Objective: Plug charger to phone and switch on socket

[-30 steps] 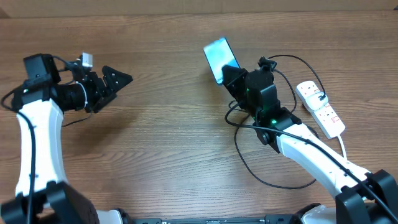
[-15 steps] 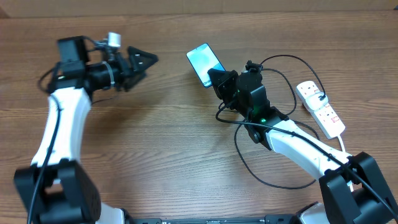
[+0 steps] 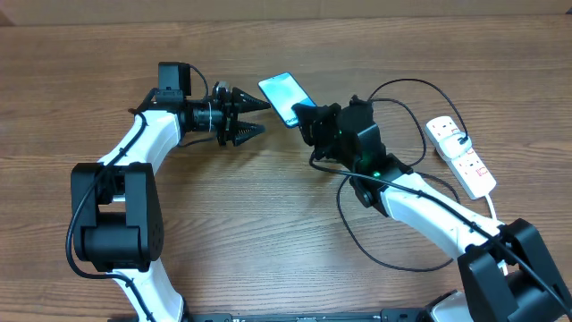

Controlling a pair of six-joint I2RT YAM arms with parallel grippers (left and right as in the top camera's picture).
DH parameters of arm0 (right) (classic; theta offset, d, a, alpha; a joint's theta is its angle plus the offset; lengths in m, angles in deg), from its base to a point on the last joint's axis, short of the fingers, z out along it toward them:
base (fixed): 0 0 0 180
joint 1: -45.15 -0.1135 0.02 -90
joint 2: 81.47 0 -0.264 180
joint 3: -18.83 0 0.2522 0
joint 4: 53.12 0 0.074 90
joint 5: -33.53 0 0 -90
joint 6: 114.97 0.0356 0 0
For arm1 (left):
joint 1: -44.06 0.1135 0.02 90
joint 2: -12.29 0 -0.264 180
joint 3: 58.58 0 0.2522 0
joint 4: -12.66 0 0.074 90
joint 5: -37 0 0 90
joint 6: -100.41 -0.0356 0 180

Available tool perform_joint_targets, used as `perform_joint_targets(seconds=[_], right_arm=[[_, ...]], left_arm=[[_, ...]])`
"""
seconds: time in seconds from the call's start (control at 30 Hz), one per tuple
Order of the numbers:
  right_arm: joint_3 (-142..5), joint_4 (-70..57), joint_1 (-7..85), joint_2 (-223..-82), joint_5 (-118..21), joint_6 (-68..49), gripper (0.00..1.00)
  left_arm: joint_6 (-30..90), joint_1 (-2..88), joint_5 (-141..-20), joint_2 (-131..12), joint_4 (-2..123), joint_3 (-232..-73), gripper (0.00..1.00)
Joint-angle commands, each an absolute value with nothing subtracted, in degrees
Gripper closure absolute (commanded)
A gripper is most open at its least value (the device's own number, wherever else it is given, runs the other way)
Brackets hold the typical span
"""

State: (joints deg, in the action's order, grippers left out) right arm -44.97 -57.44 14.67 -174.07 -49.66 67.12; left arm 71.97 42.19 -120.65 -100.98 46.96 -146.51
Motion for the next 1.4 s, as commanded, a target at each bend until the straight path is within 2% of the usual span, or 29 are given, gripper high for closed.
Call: perform_joint_targets(seconds=[0.0, 0.1, 0.3, 0.67, 0.8, 0.9, 0.97, 1.1, 1.37], right_arm=[[-45.76, -57.49, 12.31, -173.54, -50.47, 68.30, 0.96], [-45.76, -55.02, 11.39, -173.54, -53.42, 68.28, 0.96], [-45.76, -51.43, 11.35, -173.65, -56.76, 68.26, 0.96], [-45.76, -57.55, 8.46, -173.67, -52.76, 68.52, 0.96], [-45.76, -58.12, 8.13, -173.76, -52.70, 72.08, 0.95], [-45.76, -57.51, 7.94, -173.87, -52.74, 76.69, 0.87], [-45.76, -57.51, 7.65, -173.87, -52.80, 79.03, 0.86], [-45.76, -58.03, 6.84, -173.92, -56.02, 80.30, 0.87], [-45.76, -61.77, 6.84, -173.94, -56.45, 80.30, 0.92]], left_arm=[[78.30, 42.06, -120.63, -101.38, 44.10, -146.29, 0.40], [79.51, 42.06, -121.53, -101.38, 42.02, -146.29, 0.35], [79.86, 42.36, -122.16, -101.38, 40.62, -146.29, 0.34], [80.34, 42.10, -120.57, -101.38, 37.78, -146.29, 0.38], [82.33, 42.17, -120.55, -101.38, 37.71, -146.29, 0.51], [84.05, 42.17, -120.52, -101.38, 37.69, -146.29, 0.55], [84.99, 42.14, -120.28, -101.38, 37.71, -146.29, 0.57], [88.67, 42.14, -119.91, -101.38, 37.71, -146.29, 0.71], [90.72, 42.10, -118.45, -101.38, 37.71, -146.29, 0.83]])
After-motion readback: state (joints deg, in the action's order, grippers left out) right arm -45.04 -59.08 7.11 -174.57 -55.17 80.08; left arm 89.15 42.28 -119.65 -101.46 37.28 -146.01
